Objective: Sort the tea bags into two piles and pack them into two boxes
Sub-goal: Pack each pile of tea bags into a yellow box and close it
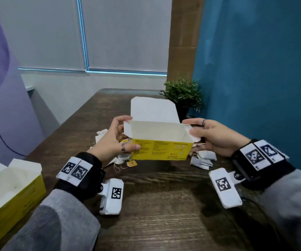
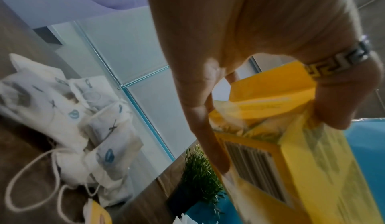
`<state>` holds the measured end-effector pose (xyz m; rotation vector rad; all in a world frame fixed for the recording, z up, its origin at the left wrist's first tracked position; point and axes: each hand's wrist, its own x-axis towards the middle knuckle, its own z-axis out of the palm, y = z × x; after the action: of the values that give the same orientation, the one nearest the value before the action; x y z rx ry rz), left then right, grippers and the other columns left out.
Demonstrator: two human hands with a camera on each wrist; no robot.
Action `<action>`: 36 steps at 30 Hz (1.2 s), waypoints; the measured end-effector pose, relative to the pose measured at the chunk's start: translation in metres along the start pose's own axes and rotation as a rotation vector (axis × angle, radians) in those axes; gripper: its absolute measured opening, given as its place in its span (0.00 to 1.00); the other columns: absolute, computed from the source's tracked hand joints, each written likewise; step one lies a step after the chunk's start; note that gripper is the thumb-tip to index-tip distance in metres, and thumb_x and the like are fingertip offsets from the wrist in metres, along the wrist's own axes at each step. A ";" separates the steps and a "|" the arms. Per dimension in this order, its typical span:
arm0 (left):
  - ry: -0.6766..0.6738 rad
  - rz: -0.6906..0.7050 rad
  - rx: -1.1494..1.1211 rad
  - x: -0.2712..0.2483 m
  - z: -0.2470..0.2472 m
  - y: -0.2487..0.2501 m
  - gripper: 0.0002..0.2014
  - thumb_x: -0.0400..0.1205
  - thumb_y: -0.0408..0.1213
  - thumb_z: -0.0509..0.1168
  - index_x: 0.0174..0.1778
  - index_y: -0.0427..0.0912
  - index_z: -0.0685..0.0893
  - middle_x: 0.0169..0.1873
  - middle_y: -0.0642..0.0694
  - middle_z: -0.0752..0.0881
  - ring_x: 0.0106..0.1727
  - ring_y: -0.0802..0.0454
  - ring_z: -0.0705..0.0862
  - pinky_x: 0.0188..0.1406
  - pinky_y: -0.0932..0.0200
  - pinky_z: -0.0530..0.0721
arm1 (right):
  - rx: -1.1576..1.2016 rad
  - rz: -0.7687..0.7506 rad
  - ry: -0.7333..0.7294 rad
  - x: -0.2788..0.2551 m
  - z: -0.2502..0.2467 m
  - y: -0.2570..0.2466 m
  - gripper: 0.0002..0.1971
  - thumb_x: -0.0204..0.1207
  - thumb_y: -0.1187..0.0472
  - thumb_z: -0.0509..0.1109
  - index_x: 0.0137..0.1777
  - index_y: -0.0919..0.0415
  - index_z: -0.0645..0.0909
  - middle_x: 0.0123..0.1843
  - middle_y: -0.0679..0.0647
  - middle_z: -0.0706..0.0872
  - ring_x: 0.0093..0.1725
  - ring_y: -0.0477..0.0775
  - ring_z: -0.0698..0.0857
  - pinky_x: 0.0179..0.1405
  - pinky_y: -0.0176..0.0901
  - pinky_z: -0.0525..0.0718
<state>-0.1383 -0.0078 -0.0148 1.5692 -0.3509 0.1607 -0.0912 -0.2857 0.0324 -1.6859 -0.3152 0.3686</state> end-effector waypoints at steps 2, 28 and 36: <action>-0.032 -0.008 -0.013 0.000 -0.005 0.000 0.53 0.43 0.46 0.86 0.65 0.62 0.69 0.57 0.53 0.82 0.60 0.52 0.84 0.54 0.55 0.86 | 0.042 0.022 -0.032 0.005 0.002 -0.002 0.18 0.81 0.70 0.61 0.69 0.57 0.73 0.49 0.58 0.87 0.39 0.52 0.89 0.39 0.51 0.91; -0.031 -0.056 0.121 0.001 -0.030 -0.017 0.54 0.31 0.52 0.85 0.55 0.57 0.68 0.54 0.50 0.78 0.54 0.61 0.83 0.40 0.71 0.84 | -1.264 0.158 -0.033 0.111 -0.023 0.046 0.28 0.68 0.62 0.78 0.68 0.52 0.75 0.51 0.48 0.73 0.50 0.49 0.75 0.30 0.32 0.73; -0.094 0.030 0.162 -0.004 -0.024 -0.006 0.47 0.40 0.48 0.85 0.54 0.62 0.69 0.59 0.50 0.78 0.55 0.66 0.83 0.49 0.68 0.84 | -0.690 -0.052 0.197 0.092 -0.010 0.008 0.23 0.83 0.43 0.56 0.61 0.58 0.82 0.57 0.54 0.85 0.50 0.53 0.81 0.42 0.42 0.78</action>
<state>-0.1369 0.0167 -0.0205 1.7353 -0.4441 0.1420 -0.0038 -0.2579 0.0196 -2.3636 -0.3630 0.0443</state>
